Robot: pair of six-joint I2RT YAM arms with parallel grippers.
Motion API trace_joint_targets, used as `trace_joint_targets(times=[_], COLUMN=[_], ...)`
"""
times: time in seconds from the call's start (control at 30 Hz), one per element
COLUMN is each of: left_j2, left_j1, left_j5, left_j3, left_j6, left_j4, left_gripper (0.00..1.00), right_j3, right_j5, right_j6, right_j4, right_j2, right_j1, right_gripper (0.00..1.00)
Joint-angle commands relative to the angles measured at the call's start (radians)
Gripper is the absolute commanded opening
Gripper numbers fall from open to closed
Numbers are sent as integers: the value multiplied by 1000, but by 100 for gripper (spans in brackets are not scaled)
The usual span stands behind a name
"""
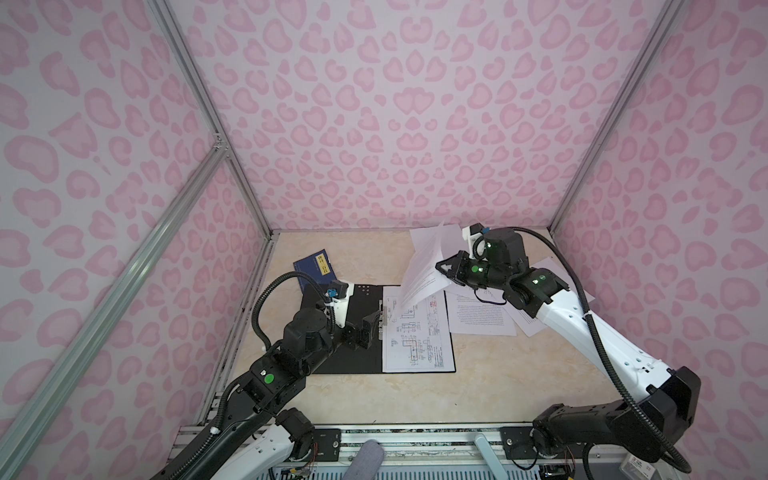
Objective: Put the files into the folder
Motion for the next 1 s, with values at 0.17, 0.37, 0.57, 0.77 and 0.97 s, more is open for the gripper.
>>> trace_joint_targets(times=[0.17,0.37,0.57,0.77,0.97], left_j2=[14,16,12,21,27], left_j1=[1,1,1,1,0], left_j5=[-24,-21,-19,-10,-5], left_j3=[-17,-31,-37,-35,-34], left_j6=[2,0,2,0,-5], left_j4=[36,36,38,38,30], left_gripper=[97,97,97,97,97], right_j3=[-368,-483,-516,-514,-547], right_j5=[32,132,190,210,233], right_j6=[-126,-97,-66,-33,33], right_j4=[182,256,262,254,269], right_j2=[29,46,17,26,5], right_j1=[-48,-45,-45,-9,8], right_gripper=[0,0,0,0,0])
